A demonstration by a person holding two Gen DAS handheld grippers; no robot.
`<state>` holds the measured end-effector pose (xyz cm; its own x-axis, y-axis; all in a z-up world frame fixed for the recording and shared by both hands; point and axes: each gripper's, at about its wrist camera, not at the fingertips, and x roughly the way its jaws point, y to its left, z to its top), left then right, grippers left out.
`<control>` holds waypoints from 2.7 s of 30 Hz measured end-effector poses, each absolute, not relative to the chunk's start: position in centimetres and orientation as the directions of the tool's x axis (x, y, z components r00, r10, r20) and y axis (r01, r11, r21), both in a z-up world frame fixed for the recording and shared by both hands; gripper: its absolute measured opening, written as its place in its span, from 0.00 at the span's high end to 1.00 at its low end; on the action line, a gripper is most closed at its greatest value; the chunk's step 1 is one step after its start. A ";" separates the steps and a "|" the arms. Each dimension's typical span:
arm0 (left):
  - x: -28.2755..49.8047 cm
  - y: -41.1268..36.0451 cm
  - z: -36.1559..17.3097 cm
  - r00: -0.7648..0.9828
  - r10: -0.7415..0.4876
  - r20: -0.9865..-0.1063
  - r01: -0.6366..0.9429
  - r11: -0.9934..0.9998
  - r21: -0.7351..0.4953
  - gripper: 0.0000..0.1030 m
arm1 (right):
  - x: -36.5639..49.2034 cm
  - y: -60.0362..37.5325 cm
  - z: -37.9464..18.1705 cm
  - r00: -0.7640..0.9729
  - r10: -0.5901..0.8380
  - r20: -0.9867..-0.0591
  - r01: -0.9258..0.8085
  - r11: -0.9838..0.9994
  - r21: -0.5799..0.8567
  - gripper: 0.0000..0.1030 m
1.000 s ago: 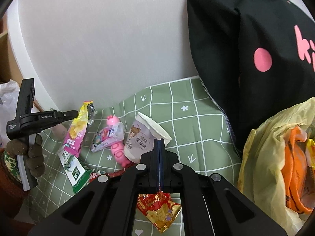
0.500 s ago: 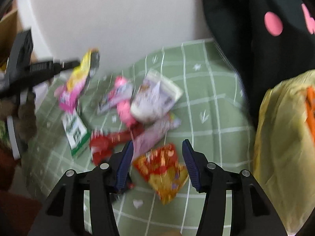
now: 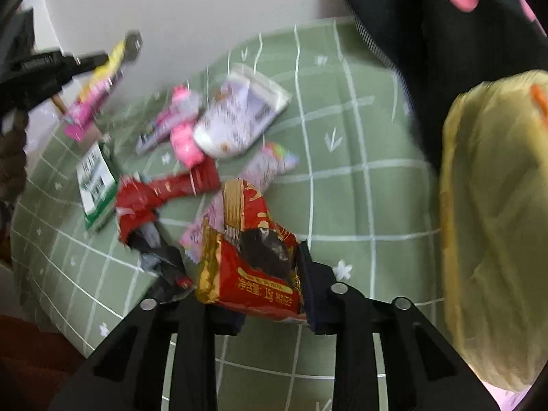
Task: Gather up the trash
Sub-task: 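Lift and carry the chip bag and red wrapper with both grippers to the yellow trash bag, then open both grippers to drop the items into the trash bag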
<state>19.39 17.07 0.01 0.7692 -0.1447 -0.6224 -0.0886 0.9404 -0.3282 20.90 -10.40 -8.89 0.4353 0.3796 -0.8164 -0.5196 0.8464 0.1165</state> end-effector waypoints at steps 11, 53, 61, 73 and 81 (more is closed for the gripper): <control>19.5 14.7 1.9 0.792 -0.165 -0.588 -0.026 0.953 -0.303 0.98 | 21.2 -11.1 -3.5 0.513 0.390 -0.765 -0.496 0.862 0.106 0.78; 32.2 -20.1 -0.3 0.507 -0.565 -0.651 0.549 0.794 -0.261 0.98 | 26.4 -35.9 1.5 0.661 0.155 -0.734 -0.120 0.988 0.100 0.76; 32.6 -17.4 2.2 0.484 -0.636 -0.601 0.536 0.758 -0.372 0.66 | 26.7 -34.5 1.3 0.664 0.149 -0.733 -0.143 0.987 0.071 0.64; 30.8 -11.9 2.8 0.565 -0.582 -0.585 0.453 0.811 -0.370 0.57 | 23.9 -32.2 2.7 0.698 0.132 -0.703 -0.135 0.990 0.051 0.48; 28.8 -6.6 1.2 0.601 -0.521 -0.607 0.368 0.854 -0.368 0.56 | 21.7 -29.8 3.8 0.735 0.140 -0.663 -0.142 0.989 0.052 0.48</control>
<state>28.78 -6.56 1.21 0.6010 -0.5205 -0.6065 0.3682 0.8538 -0.3680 21.67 -29.85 3.85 0.7354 0.1403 -0.6630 -0.1420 0.9885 0.0517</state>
